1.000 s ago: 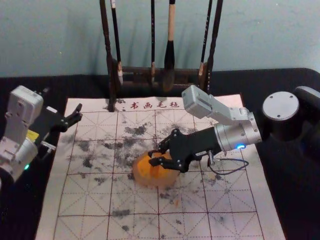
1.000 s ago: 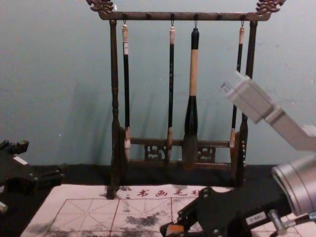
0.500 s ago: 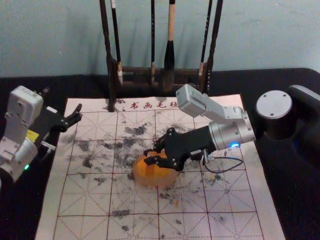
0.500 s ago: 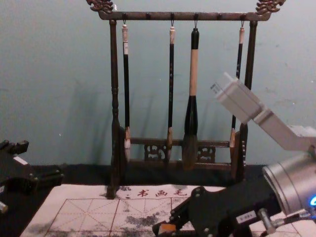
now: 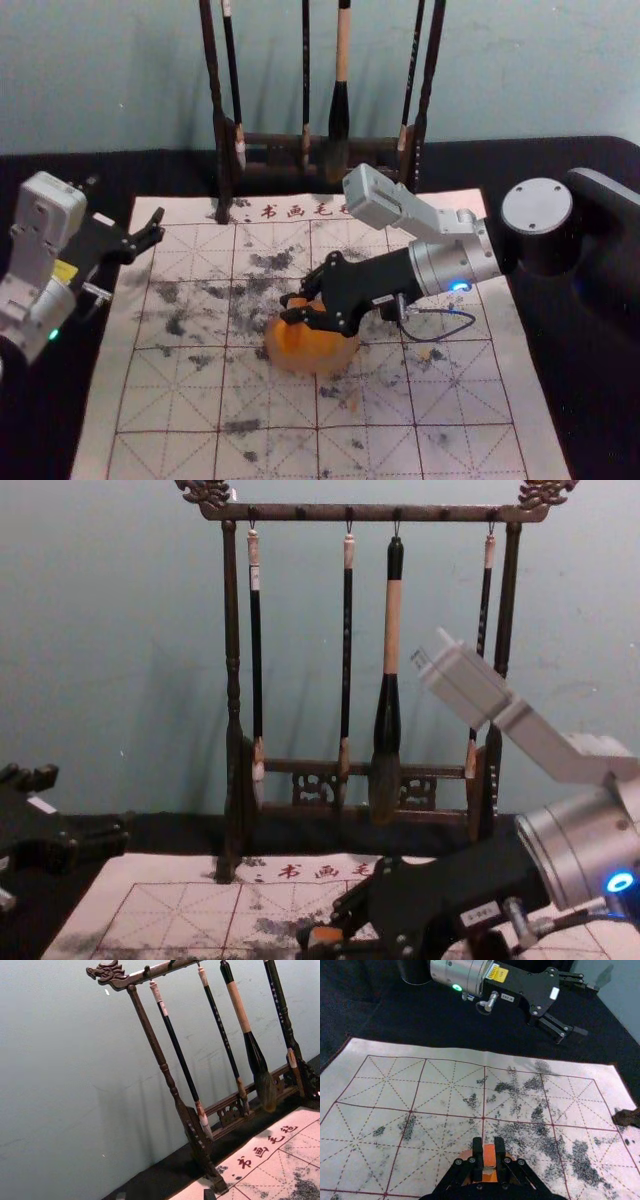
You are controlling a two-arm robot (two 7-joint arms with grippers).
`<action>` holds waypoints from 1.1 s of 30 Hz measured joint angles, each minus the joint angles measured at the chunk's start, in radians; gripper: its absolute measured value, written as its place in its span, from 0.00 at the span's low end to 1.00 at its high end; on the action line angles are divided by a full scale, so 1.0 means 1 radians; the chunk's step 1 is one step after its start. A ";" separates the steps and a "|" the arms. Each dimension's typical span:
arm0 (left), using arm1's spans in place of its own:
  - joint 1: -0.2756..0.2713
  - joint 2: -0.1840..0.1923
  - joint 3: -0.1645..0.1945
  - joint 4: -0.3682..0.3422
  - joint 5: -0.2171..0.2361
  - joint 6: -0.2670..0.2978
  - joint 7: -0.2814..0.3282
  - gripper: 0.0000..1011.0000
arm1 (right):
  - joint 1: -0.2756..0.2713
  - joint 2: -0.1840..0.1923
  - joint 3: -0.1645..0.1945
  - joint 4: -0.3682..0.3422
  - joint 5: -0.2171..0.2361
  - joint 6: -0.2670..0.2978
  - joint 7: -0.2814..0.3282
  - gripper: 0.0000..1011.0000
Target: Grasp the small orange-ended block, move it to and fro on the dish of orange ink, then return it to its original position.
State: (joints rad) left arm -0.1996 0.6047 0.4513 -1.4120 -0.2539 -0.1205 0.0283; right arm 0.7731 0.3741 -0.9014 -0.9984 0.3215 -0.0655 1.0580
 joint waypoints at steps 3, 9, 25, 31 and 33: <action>0.000 0.000 0.000 0.000 0.000 0.000 0.000 0.99 | 0.003 -0.006 0.001 0.010 -0.001 -0.001 -0.003 0.13; 0.000 0.000 0.000 0.000 0.000 0.000 0.000 0.99 | 0.005 -0.015 0.010 0.023 -0.003 -0.003 -0.013 0.13; 0.000 0.000 0.000 0.000 0.000 0.000 0.000 0.99 | 0.008 -0.014 0.025 0.038 -0.020 -0.007 -0.032 0.13; 0.000 0.000 0.000 0.000 0.000 0.000 0.000 0.99 | 0.005 -0.006 0.032 0.036 -0.024 -0.007 -0.034 0.13; 0.000 0.000 0.000 0.000 0.000 0.000 0.000 0.99 | 0.005 -0.003 0.033 0.034 -0.025 -0.006 -0.035 0.13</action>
State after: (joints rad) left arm -0.1995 0.6047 0.4514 -1.4120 -0.2539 -0.1205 0.0283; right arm 0.7780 0.3711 -0.8681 -0.9645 0.2968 -0.0715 1.0234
